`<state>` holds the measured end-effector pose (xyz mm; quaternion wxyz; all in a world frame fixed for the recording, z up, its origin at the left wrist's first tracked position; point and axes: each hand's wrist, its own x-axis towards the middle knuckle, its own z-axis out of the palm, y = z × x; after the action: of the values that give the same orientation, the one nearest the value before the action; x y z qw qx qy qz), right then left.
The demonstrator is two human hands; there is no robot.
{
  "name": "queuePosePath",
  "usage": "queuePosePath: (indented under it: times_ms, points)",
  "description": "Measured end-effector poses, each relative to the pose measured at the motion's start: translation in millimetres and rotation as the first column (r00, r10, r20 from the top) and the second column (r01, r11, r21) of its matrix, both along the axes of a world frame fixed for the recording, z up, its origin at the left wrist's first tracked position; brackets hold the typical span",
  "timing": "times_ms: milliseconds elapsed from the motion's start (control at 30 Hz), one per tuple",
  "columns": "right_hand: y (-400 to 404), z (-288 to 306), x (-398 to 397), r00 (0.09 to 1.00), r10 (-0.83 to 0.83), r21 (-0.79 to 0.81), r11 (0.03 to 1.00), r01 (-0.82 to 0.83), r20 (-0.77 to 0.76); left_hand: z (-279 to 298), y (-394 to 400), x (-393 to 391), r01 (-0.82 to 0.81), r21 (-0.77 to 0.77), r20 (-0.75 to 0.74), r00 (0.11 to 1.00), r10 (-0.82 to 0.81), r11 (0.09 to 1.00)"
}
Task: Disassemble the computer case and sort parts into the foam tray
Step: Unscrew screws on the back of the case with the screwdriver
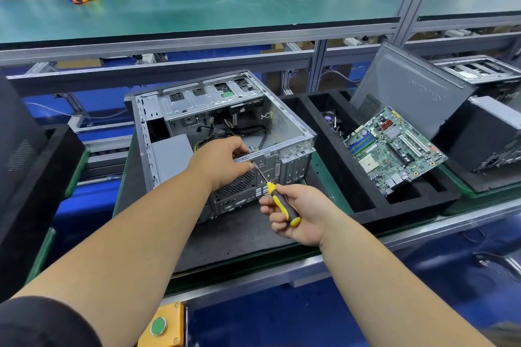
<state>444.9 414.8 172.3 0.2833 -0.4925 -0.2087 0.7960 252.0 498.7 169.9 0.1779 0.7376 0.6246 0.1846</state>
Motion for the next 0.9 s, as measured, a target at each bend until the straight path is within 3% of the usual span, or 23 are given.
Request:
queuePosePath:
  times_ms: [233, 333, 400, 500, 567, 633, 700, 733, 800, 867, 900]
  points:
    - [-6.1, -6.9, -7.0, 0.996, -0.072, 0.079, 0.995, 0.068, 0.044, -0.2, 0.9, -0.3, 0.003, 0.003, -0.006, 1.000, -0.003, 1.000]
    - [-8.2, -4.2, -13.7, 0.937, -0.069, 0.223, 0.975, -0.010, 0.342, -0.7, 0.7, -0.6, 0.003, 0.002, -0.004, 1.000, -0.003, 1.000]
    - [-11.5, -0.9, -15.0, 0.798, -0.081, 0.330, 0.931, -0.153, 0.597, -0.7, 0.5, -0.9, 0.002, 0.003, -0.004, 1.000, -0.002, 1.000]
    - [-18.3, -0.1, -13.9, 0.447, -0.235, 0.451, 0.755, -0.475, 0.863, -0.9, 0.3, -0.7, 0.001, -0.002, -0.003, 1.000, -0.001, 1.000]
    - [-20.5, -0.3, -16.0, 0.216, -0.336, 0.395, 0.679, -0.618, 0.917, -0.7, 0.3, -0.4, 0.001, -0.003, -0.001, 1.000, -0.001, 1.000]
    - [-19.8, -1.1, -18.9, 0.093, -0.407, 0.358, 0.645, -0.675, 0.909, -0.6, 0.5, -0.3, 0.004, -0.006, 0.002, 1.000, -0.004, 1.000]
    - [-18.6, -1.5, -19.5, 0.028, -0.450, 0.337, 0.624, -0.705, 0.892, -0.7, 0.5, -0.5, 0.006, -0.009, 0.003, 1.000, -0.006, 1.000]
    - [-18.3, -0.5, -18.3, 0.025, -0.463, 0.345, 0.622, -0.703, 0.886, -0.9, 0.4, -0.6, 0.007, -0.010, 0.005, 1.000, -0.007, 1.000]
    - [-15.9, 1.9, -12.4, 0.106, -0.459, 0.410, 0.636, -0.654, 0.882, -1.2, 0.4, -0.8, 0.008, -0.006, 0.005, 1.000, -0.008, 1.000]
    - [-11.5, 5.6, -7.6, 0.295, -0.373, 0.476, 0.689, -0.547, 0.880, -1.1, 0.5, -0.8, 0.007, 0.000, -0.001, 1.000, -0.007, 1.000]
    - [-8.8, 7.8, -6.4, 0.450, -0.298, 0.496, 0.754, -0.429, 0.842, -1.0, 0.9, -0.6, 0.007, 0.000, -0.004, 1.000, -0.007, 1.000]
